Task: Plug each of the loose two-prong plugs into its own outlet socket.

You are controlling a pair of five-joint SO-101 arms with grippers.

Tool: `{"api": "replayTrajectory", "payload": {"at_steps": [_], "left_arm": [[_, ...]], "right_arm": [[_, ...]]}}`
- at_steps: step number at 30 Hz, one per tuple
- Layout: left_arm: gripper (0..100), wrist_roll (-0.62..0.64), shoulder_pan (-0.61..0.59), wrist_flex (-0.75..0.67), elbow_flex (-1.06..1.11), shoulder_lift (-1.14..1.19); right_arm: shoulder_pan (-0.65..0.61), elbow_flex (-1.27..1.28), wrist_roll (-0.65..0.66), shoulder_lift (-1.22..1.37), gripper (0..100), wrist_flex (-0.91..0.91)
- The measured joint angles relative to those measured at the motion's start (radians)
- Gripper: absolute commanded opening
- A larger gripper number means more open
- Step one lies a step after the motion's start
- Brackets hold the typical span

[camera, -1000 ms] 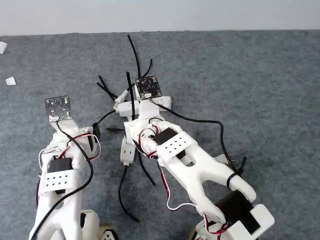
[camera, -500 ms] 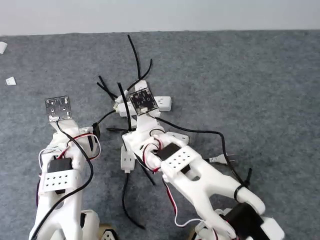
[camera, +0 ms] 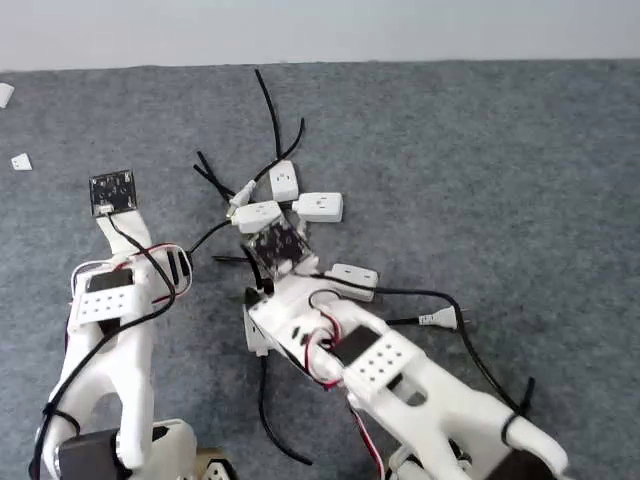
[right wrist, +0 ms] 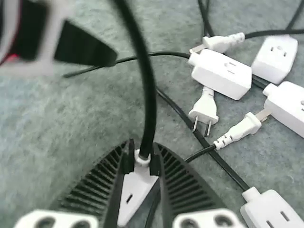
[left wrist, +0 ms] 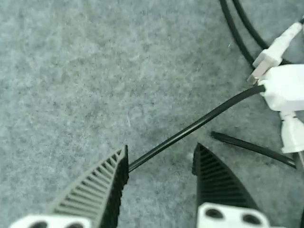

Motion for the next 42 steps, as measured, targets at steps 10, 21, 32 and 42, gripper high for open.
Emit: {"api": "replayTrajectory", "payload": {"at_steps": [10,21,32,42], "left_arm": [[21,0.000,-0.002,0.009,-0.011,0.009],[21,0.000,-0.002,0.009,-0.011,0.009],[21,0.000,-0.002,0.009,-0.011,0.009],[21,0.000,-0.002,0.009,-0.011,0.009]], "right_arm": [[-0.009,0.029,0.094,-0.012,0.8,-0.003],[0.009,-0.003,0.064,0.012,0.8,0.043],[0.011,-0.110,0.064,0.160,0.8,0.084],[0.005,-0.233,0.104,0.253,0.8,0.189]]}}
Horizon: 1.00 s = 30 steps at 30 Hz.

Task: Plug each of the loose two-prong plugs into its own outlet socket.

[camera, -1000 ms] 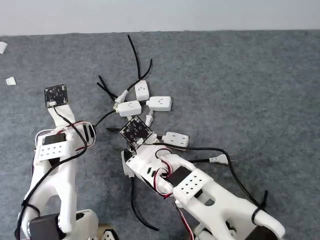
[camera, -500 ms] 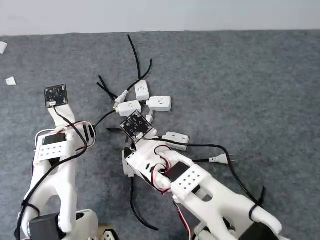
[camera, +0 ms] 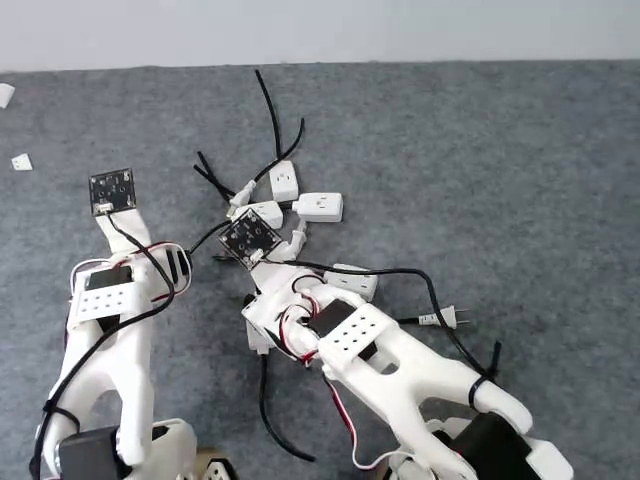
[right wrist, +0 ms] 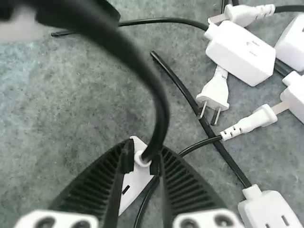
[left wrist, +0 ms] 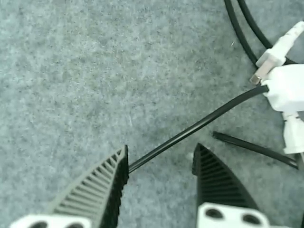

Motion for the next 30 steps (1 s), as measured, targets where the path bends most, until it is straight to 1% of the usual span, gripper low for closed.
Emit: {"api": "replayTrajectory", "payload": {"at_steps": [14,16,20,22,24,26,30], "left_arm": [[21,-0.002,0.000,0.000,0.000,0.000],[21,-0.002,0.000,0.000,0.000,0.000],[21,-0.002,0.000,0.000,0.000,0.000],[21,-0.002,0.000,0.000,0.000,0.000],[21,-0.002,0.000,0.000,0.000,0.000],[21,-0.002,0.000,0.000,0.000,0.000],[21,-0.002,-0.020,0.000,0.000,0.000]], "right_arm": [[-0.017,0.000,0.018,0.000,1.1,0.009],[-0.017,-0.005,0.018,0.002,4.0,0.009],[-0.025,-0.006,0.014,0.003,16.9,0.014],[-0.040,0.014,-0.054,0.028,22.3,0.021],[-0.046,0.015,-0.152,0.029,25.3,0.035],[-0.061,0.017,-0.241,0.031,25.7,0.037],[-0.097,0.017,-0.310,0.031,25.8,0.037]]}}
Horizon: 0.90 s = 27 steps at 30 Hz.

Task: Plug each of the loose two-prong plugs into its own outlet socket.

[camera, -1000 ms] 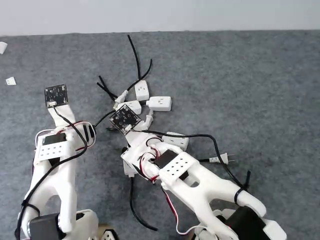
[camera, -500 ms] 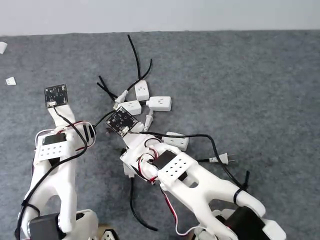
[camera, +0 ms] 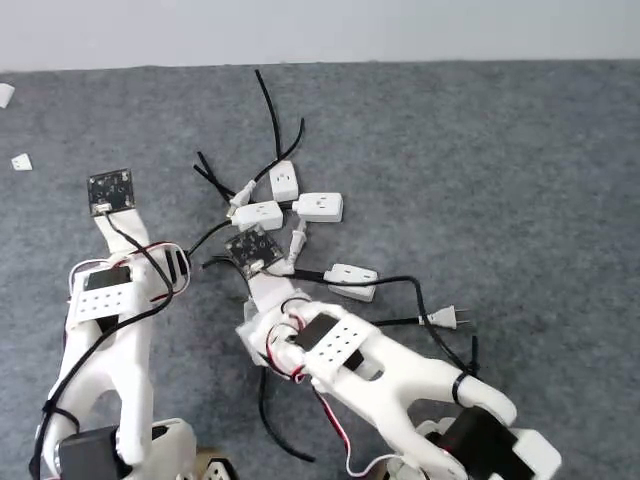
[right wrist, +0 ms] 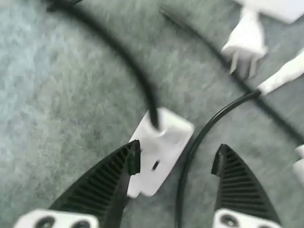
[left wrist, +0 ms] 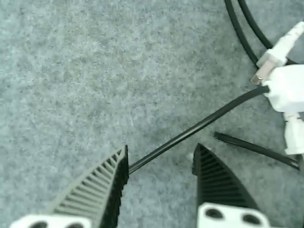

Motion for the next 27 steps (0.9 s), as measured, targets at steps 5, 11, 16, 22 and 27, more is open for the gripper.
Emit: {"api": "replayTrajectory", "payload": {"at_steps": [5,11,16,22,27], "left_arm": [[21,0.000,-0.006,0.000,0.000,0.000],[21,0.006,-0.060,0.000,-0.028,0.003],[21,0.044,-0.069,0.000,-0.031,0.003],[21,0.058,-0.095,0.000,-0.031,0.003],[21,0.060,-0.103,0.000,-0.031,0.003]], "right_arm": [[-0.029,-0.031,-0.097,0.003,25.8,0.054],[-0.051,-0.095,-0.169,0.066,25.8,0.104],[-0.049,-0.160,-0.172,0.163,25.6,0.104],[-0.011,-0.221,-0.172,0.235,21.4,0.104],[0.009,-0.224,-0.130,0.244,0.0,0.106]]}}
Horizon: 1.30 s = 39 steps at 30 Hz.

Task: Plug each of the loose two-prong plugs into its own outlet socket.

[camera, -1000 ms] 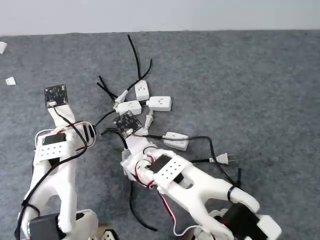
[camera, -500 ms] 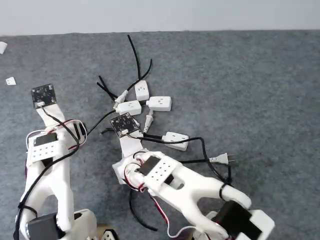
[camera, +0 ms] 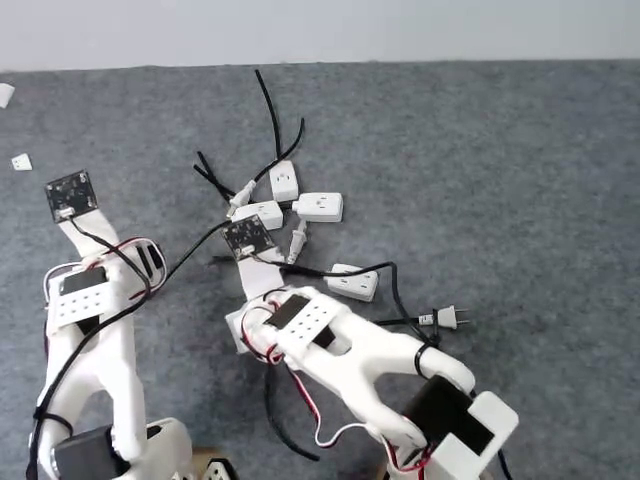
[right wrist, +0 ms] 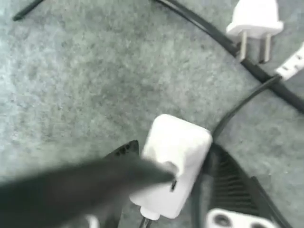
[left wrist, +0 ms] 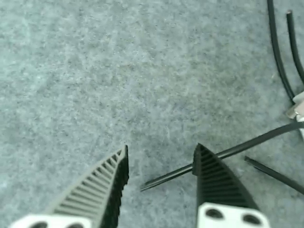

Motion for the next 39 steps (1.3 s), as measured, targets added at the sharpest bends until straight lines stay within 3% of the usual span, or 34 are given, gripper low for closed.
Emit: {"api": "replayTrajectory", "payload": {"at_steps": [4,10,20,24,30,39], "left_arm": [[21,0.000,0.002,0.000,0.000,0.000],[21,0.000,0.002,0.000,0.000,0.003],[21,0.000,0.002,0.000,0.000,0.003],[21,0.000,0.002,0.000,0.000,0.003],[21,0.000,0.031,0.000,0.000,0.003],[21,0.000,0.035,-0.015,0.000,0.003]], "right_arm": [[0.012,0.000,0.117,0.000,0.4,0.014],[0.031,-0.054,0.152,-0.043,0.8,0.181],[0.282,-0.052,0.361,-0.583,0.9,0.555],[0.497,-0.051,0.382,-0.772,0.9,0.655],[0.944,0.061,0.460,-0.936,0.9,0.672],[1.645,0.287,0.635,-0.953,0.9,0.295]]}}
